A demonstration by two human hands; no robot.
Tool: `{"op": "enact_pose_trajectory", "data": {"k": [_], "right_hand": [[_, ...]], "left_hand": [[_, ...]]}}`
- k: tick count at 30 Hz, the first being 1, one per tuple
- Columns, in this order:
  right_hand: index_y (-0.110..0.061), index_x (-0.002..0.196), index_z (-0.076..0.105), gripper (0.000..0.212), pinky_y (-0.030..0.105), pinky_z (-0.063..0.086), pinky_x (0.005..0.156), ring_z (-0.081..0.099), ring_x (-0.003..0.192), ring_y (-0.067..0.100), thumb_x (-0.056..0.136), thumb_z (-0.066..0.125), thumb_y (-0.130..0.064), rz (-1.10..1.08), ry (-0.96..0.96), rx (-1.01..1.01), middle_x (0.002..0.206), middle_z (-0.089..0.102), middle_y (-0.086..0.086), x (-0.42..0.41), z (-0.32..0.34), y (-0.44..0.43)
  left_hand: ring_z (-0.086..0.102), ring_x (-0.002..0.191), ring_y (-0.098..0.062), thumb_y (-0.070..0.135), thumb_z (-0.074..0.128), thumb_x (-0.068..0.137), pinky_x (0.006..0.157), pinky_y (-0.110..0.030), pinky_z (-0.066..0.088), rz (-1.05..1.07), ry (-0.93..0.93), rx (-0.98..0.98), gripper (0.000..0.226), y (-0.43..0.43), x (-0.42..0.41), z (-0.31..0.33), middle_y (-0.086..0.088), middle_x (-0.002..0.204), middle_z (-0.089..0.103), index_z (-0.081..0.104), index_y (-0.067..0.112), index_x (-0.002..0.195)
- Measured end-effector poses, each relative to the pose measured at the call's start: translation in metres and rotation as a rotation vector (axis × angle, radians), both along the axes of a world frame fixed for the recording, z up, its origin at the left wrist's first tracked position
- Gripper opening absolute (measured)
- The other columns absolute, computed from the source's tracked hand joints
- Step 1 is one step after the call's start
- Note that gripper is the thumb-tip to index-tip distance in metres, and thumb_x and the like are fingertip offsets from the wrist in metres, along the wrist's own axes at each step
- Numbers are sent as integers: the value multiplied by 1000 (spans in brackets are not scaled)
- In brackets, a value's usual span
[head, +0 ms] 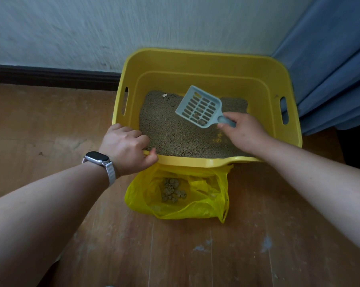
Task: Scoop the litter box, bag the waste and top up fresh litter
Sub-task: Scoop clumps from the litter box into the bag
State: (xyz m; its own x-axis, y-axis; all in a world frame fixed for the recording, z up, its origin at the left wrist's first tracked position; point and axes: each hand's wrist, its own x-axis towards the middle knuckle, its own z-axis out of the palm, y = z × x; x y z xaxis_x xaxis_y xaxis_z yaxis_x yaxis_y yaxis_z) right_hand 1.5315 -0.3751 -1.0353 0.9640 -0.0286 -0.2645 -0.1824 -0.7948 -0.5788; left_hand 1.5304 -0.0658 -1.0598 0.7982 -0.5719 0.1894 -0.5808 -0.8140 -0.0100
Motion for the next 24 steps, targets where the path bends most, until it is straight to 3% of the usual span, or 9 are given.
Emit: {"op": "enact_pose_trajectory", "data": {"k": [2, 5, 10, 13, 15, 17, 19, 21, 24], "right_hand": [[-23, 119, 64, 27, 36, 51, 75, 61, 84, 21, 95, 57, -33, 4, -9, -30, 96, 69, 0, -6, 18, 1], [-15, 113, 66, 27, 43, 52, 81, 62, 92, 28, 94, 58, -33, 28, -9, -107, 104, 70, 10, -20, 45, 6], [-30, 120, 65, 31, 42, 53, 78, 63, 93, 22, 91, 61, -37, 113, -4, -132, 106, 71, 0, -62, 69, 13], [-25, 125, 64, 36, 42, 55, 75, 64, 102, 27, 91, 62, -35, 230, -127, -248, 113, 70, 0, -89, 60, 15], [-22, 116, 68, 33, 39, 55, 55, 68, 83, 31, 88, 57, -36, 372, -257, -368, 92, 70, 2, -104, 47, 18], [-21, 104, 70, 34, 31, 46, 41, 66, 63, 29, 84, 49, -40, 502, -307, -455, 75, 64, 0, -116, 32, 24], [-19, 96, 70, 30, 27, 39, 36, 62, 55, 28, 83, 50, -37, 583, -324, -505, 68, 59, 1, -121, 19, 30], [-16, 94, 70, 18, 28, 38, 36, 59, 54, 29, 79, 69, -26, 660, -336, -556, 67, 57, 4, -121, 7, 36], [-14, 94, 71, 31, 30, 35, 39, 55, 56, 31, 66, 83, -13, 718, -327, -577, 68, 56, 7, -119, -3, 41]], "left_hand": [[49, 47, -25, 48, 49, 80, 60, -31, 36, 0, -3, -3, 45, 0, -1, 1, -1, 49, 51, 58, 13, 54], [49, 48, -25, 48, 47, 81, 61, -31, 36, 0, -2, -6, 45, 0, -1, 1, -1, 50, 51, 58, 13, 54], [49, 49, -25, 47, 48, 81, 62, -31, 35, 2, -1, -11, 44, 0, -1, 1, -2, 50, 51, 59, 13, 55], [49, 48, -26, 46, 48, 80, 62, -32, 34, 0, 2, -5, 44, 0, -2, 2, -3, 50, 51, 59, 12, 55], [49, 47, -27, 44, 49, 79, 62, -31, 35, -9, -10, -13, 42, 0, -3, 4, -3, 49, 52, 59, 11, 54], [51, 47, -28, 43, 50, 78, 61, -31, 36, -20, -18, -22, 41, -1, -3, 5, -4, 49, 53, 59, 12, 54], [51, 48, -28, 44, 50, 78, 62, -32, 36, -22, -15, -19, 42, -2, -3, 5, -5, 50, 54, 60, 11, 55], [51, 48, -28, 44, 49, 79, 62, -31, 34, -21, -11, -9, 43, -1, -3, 4, -6, 50, 54, 60, 10, 55], [50, 49, -27, 45, 49, 80, 63, -31, 31, -19, -15, -1, 43, 0, -3, 2, -5, 50, 53, 60, 11, 56]]}}
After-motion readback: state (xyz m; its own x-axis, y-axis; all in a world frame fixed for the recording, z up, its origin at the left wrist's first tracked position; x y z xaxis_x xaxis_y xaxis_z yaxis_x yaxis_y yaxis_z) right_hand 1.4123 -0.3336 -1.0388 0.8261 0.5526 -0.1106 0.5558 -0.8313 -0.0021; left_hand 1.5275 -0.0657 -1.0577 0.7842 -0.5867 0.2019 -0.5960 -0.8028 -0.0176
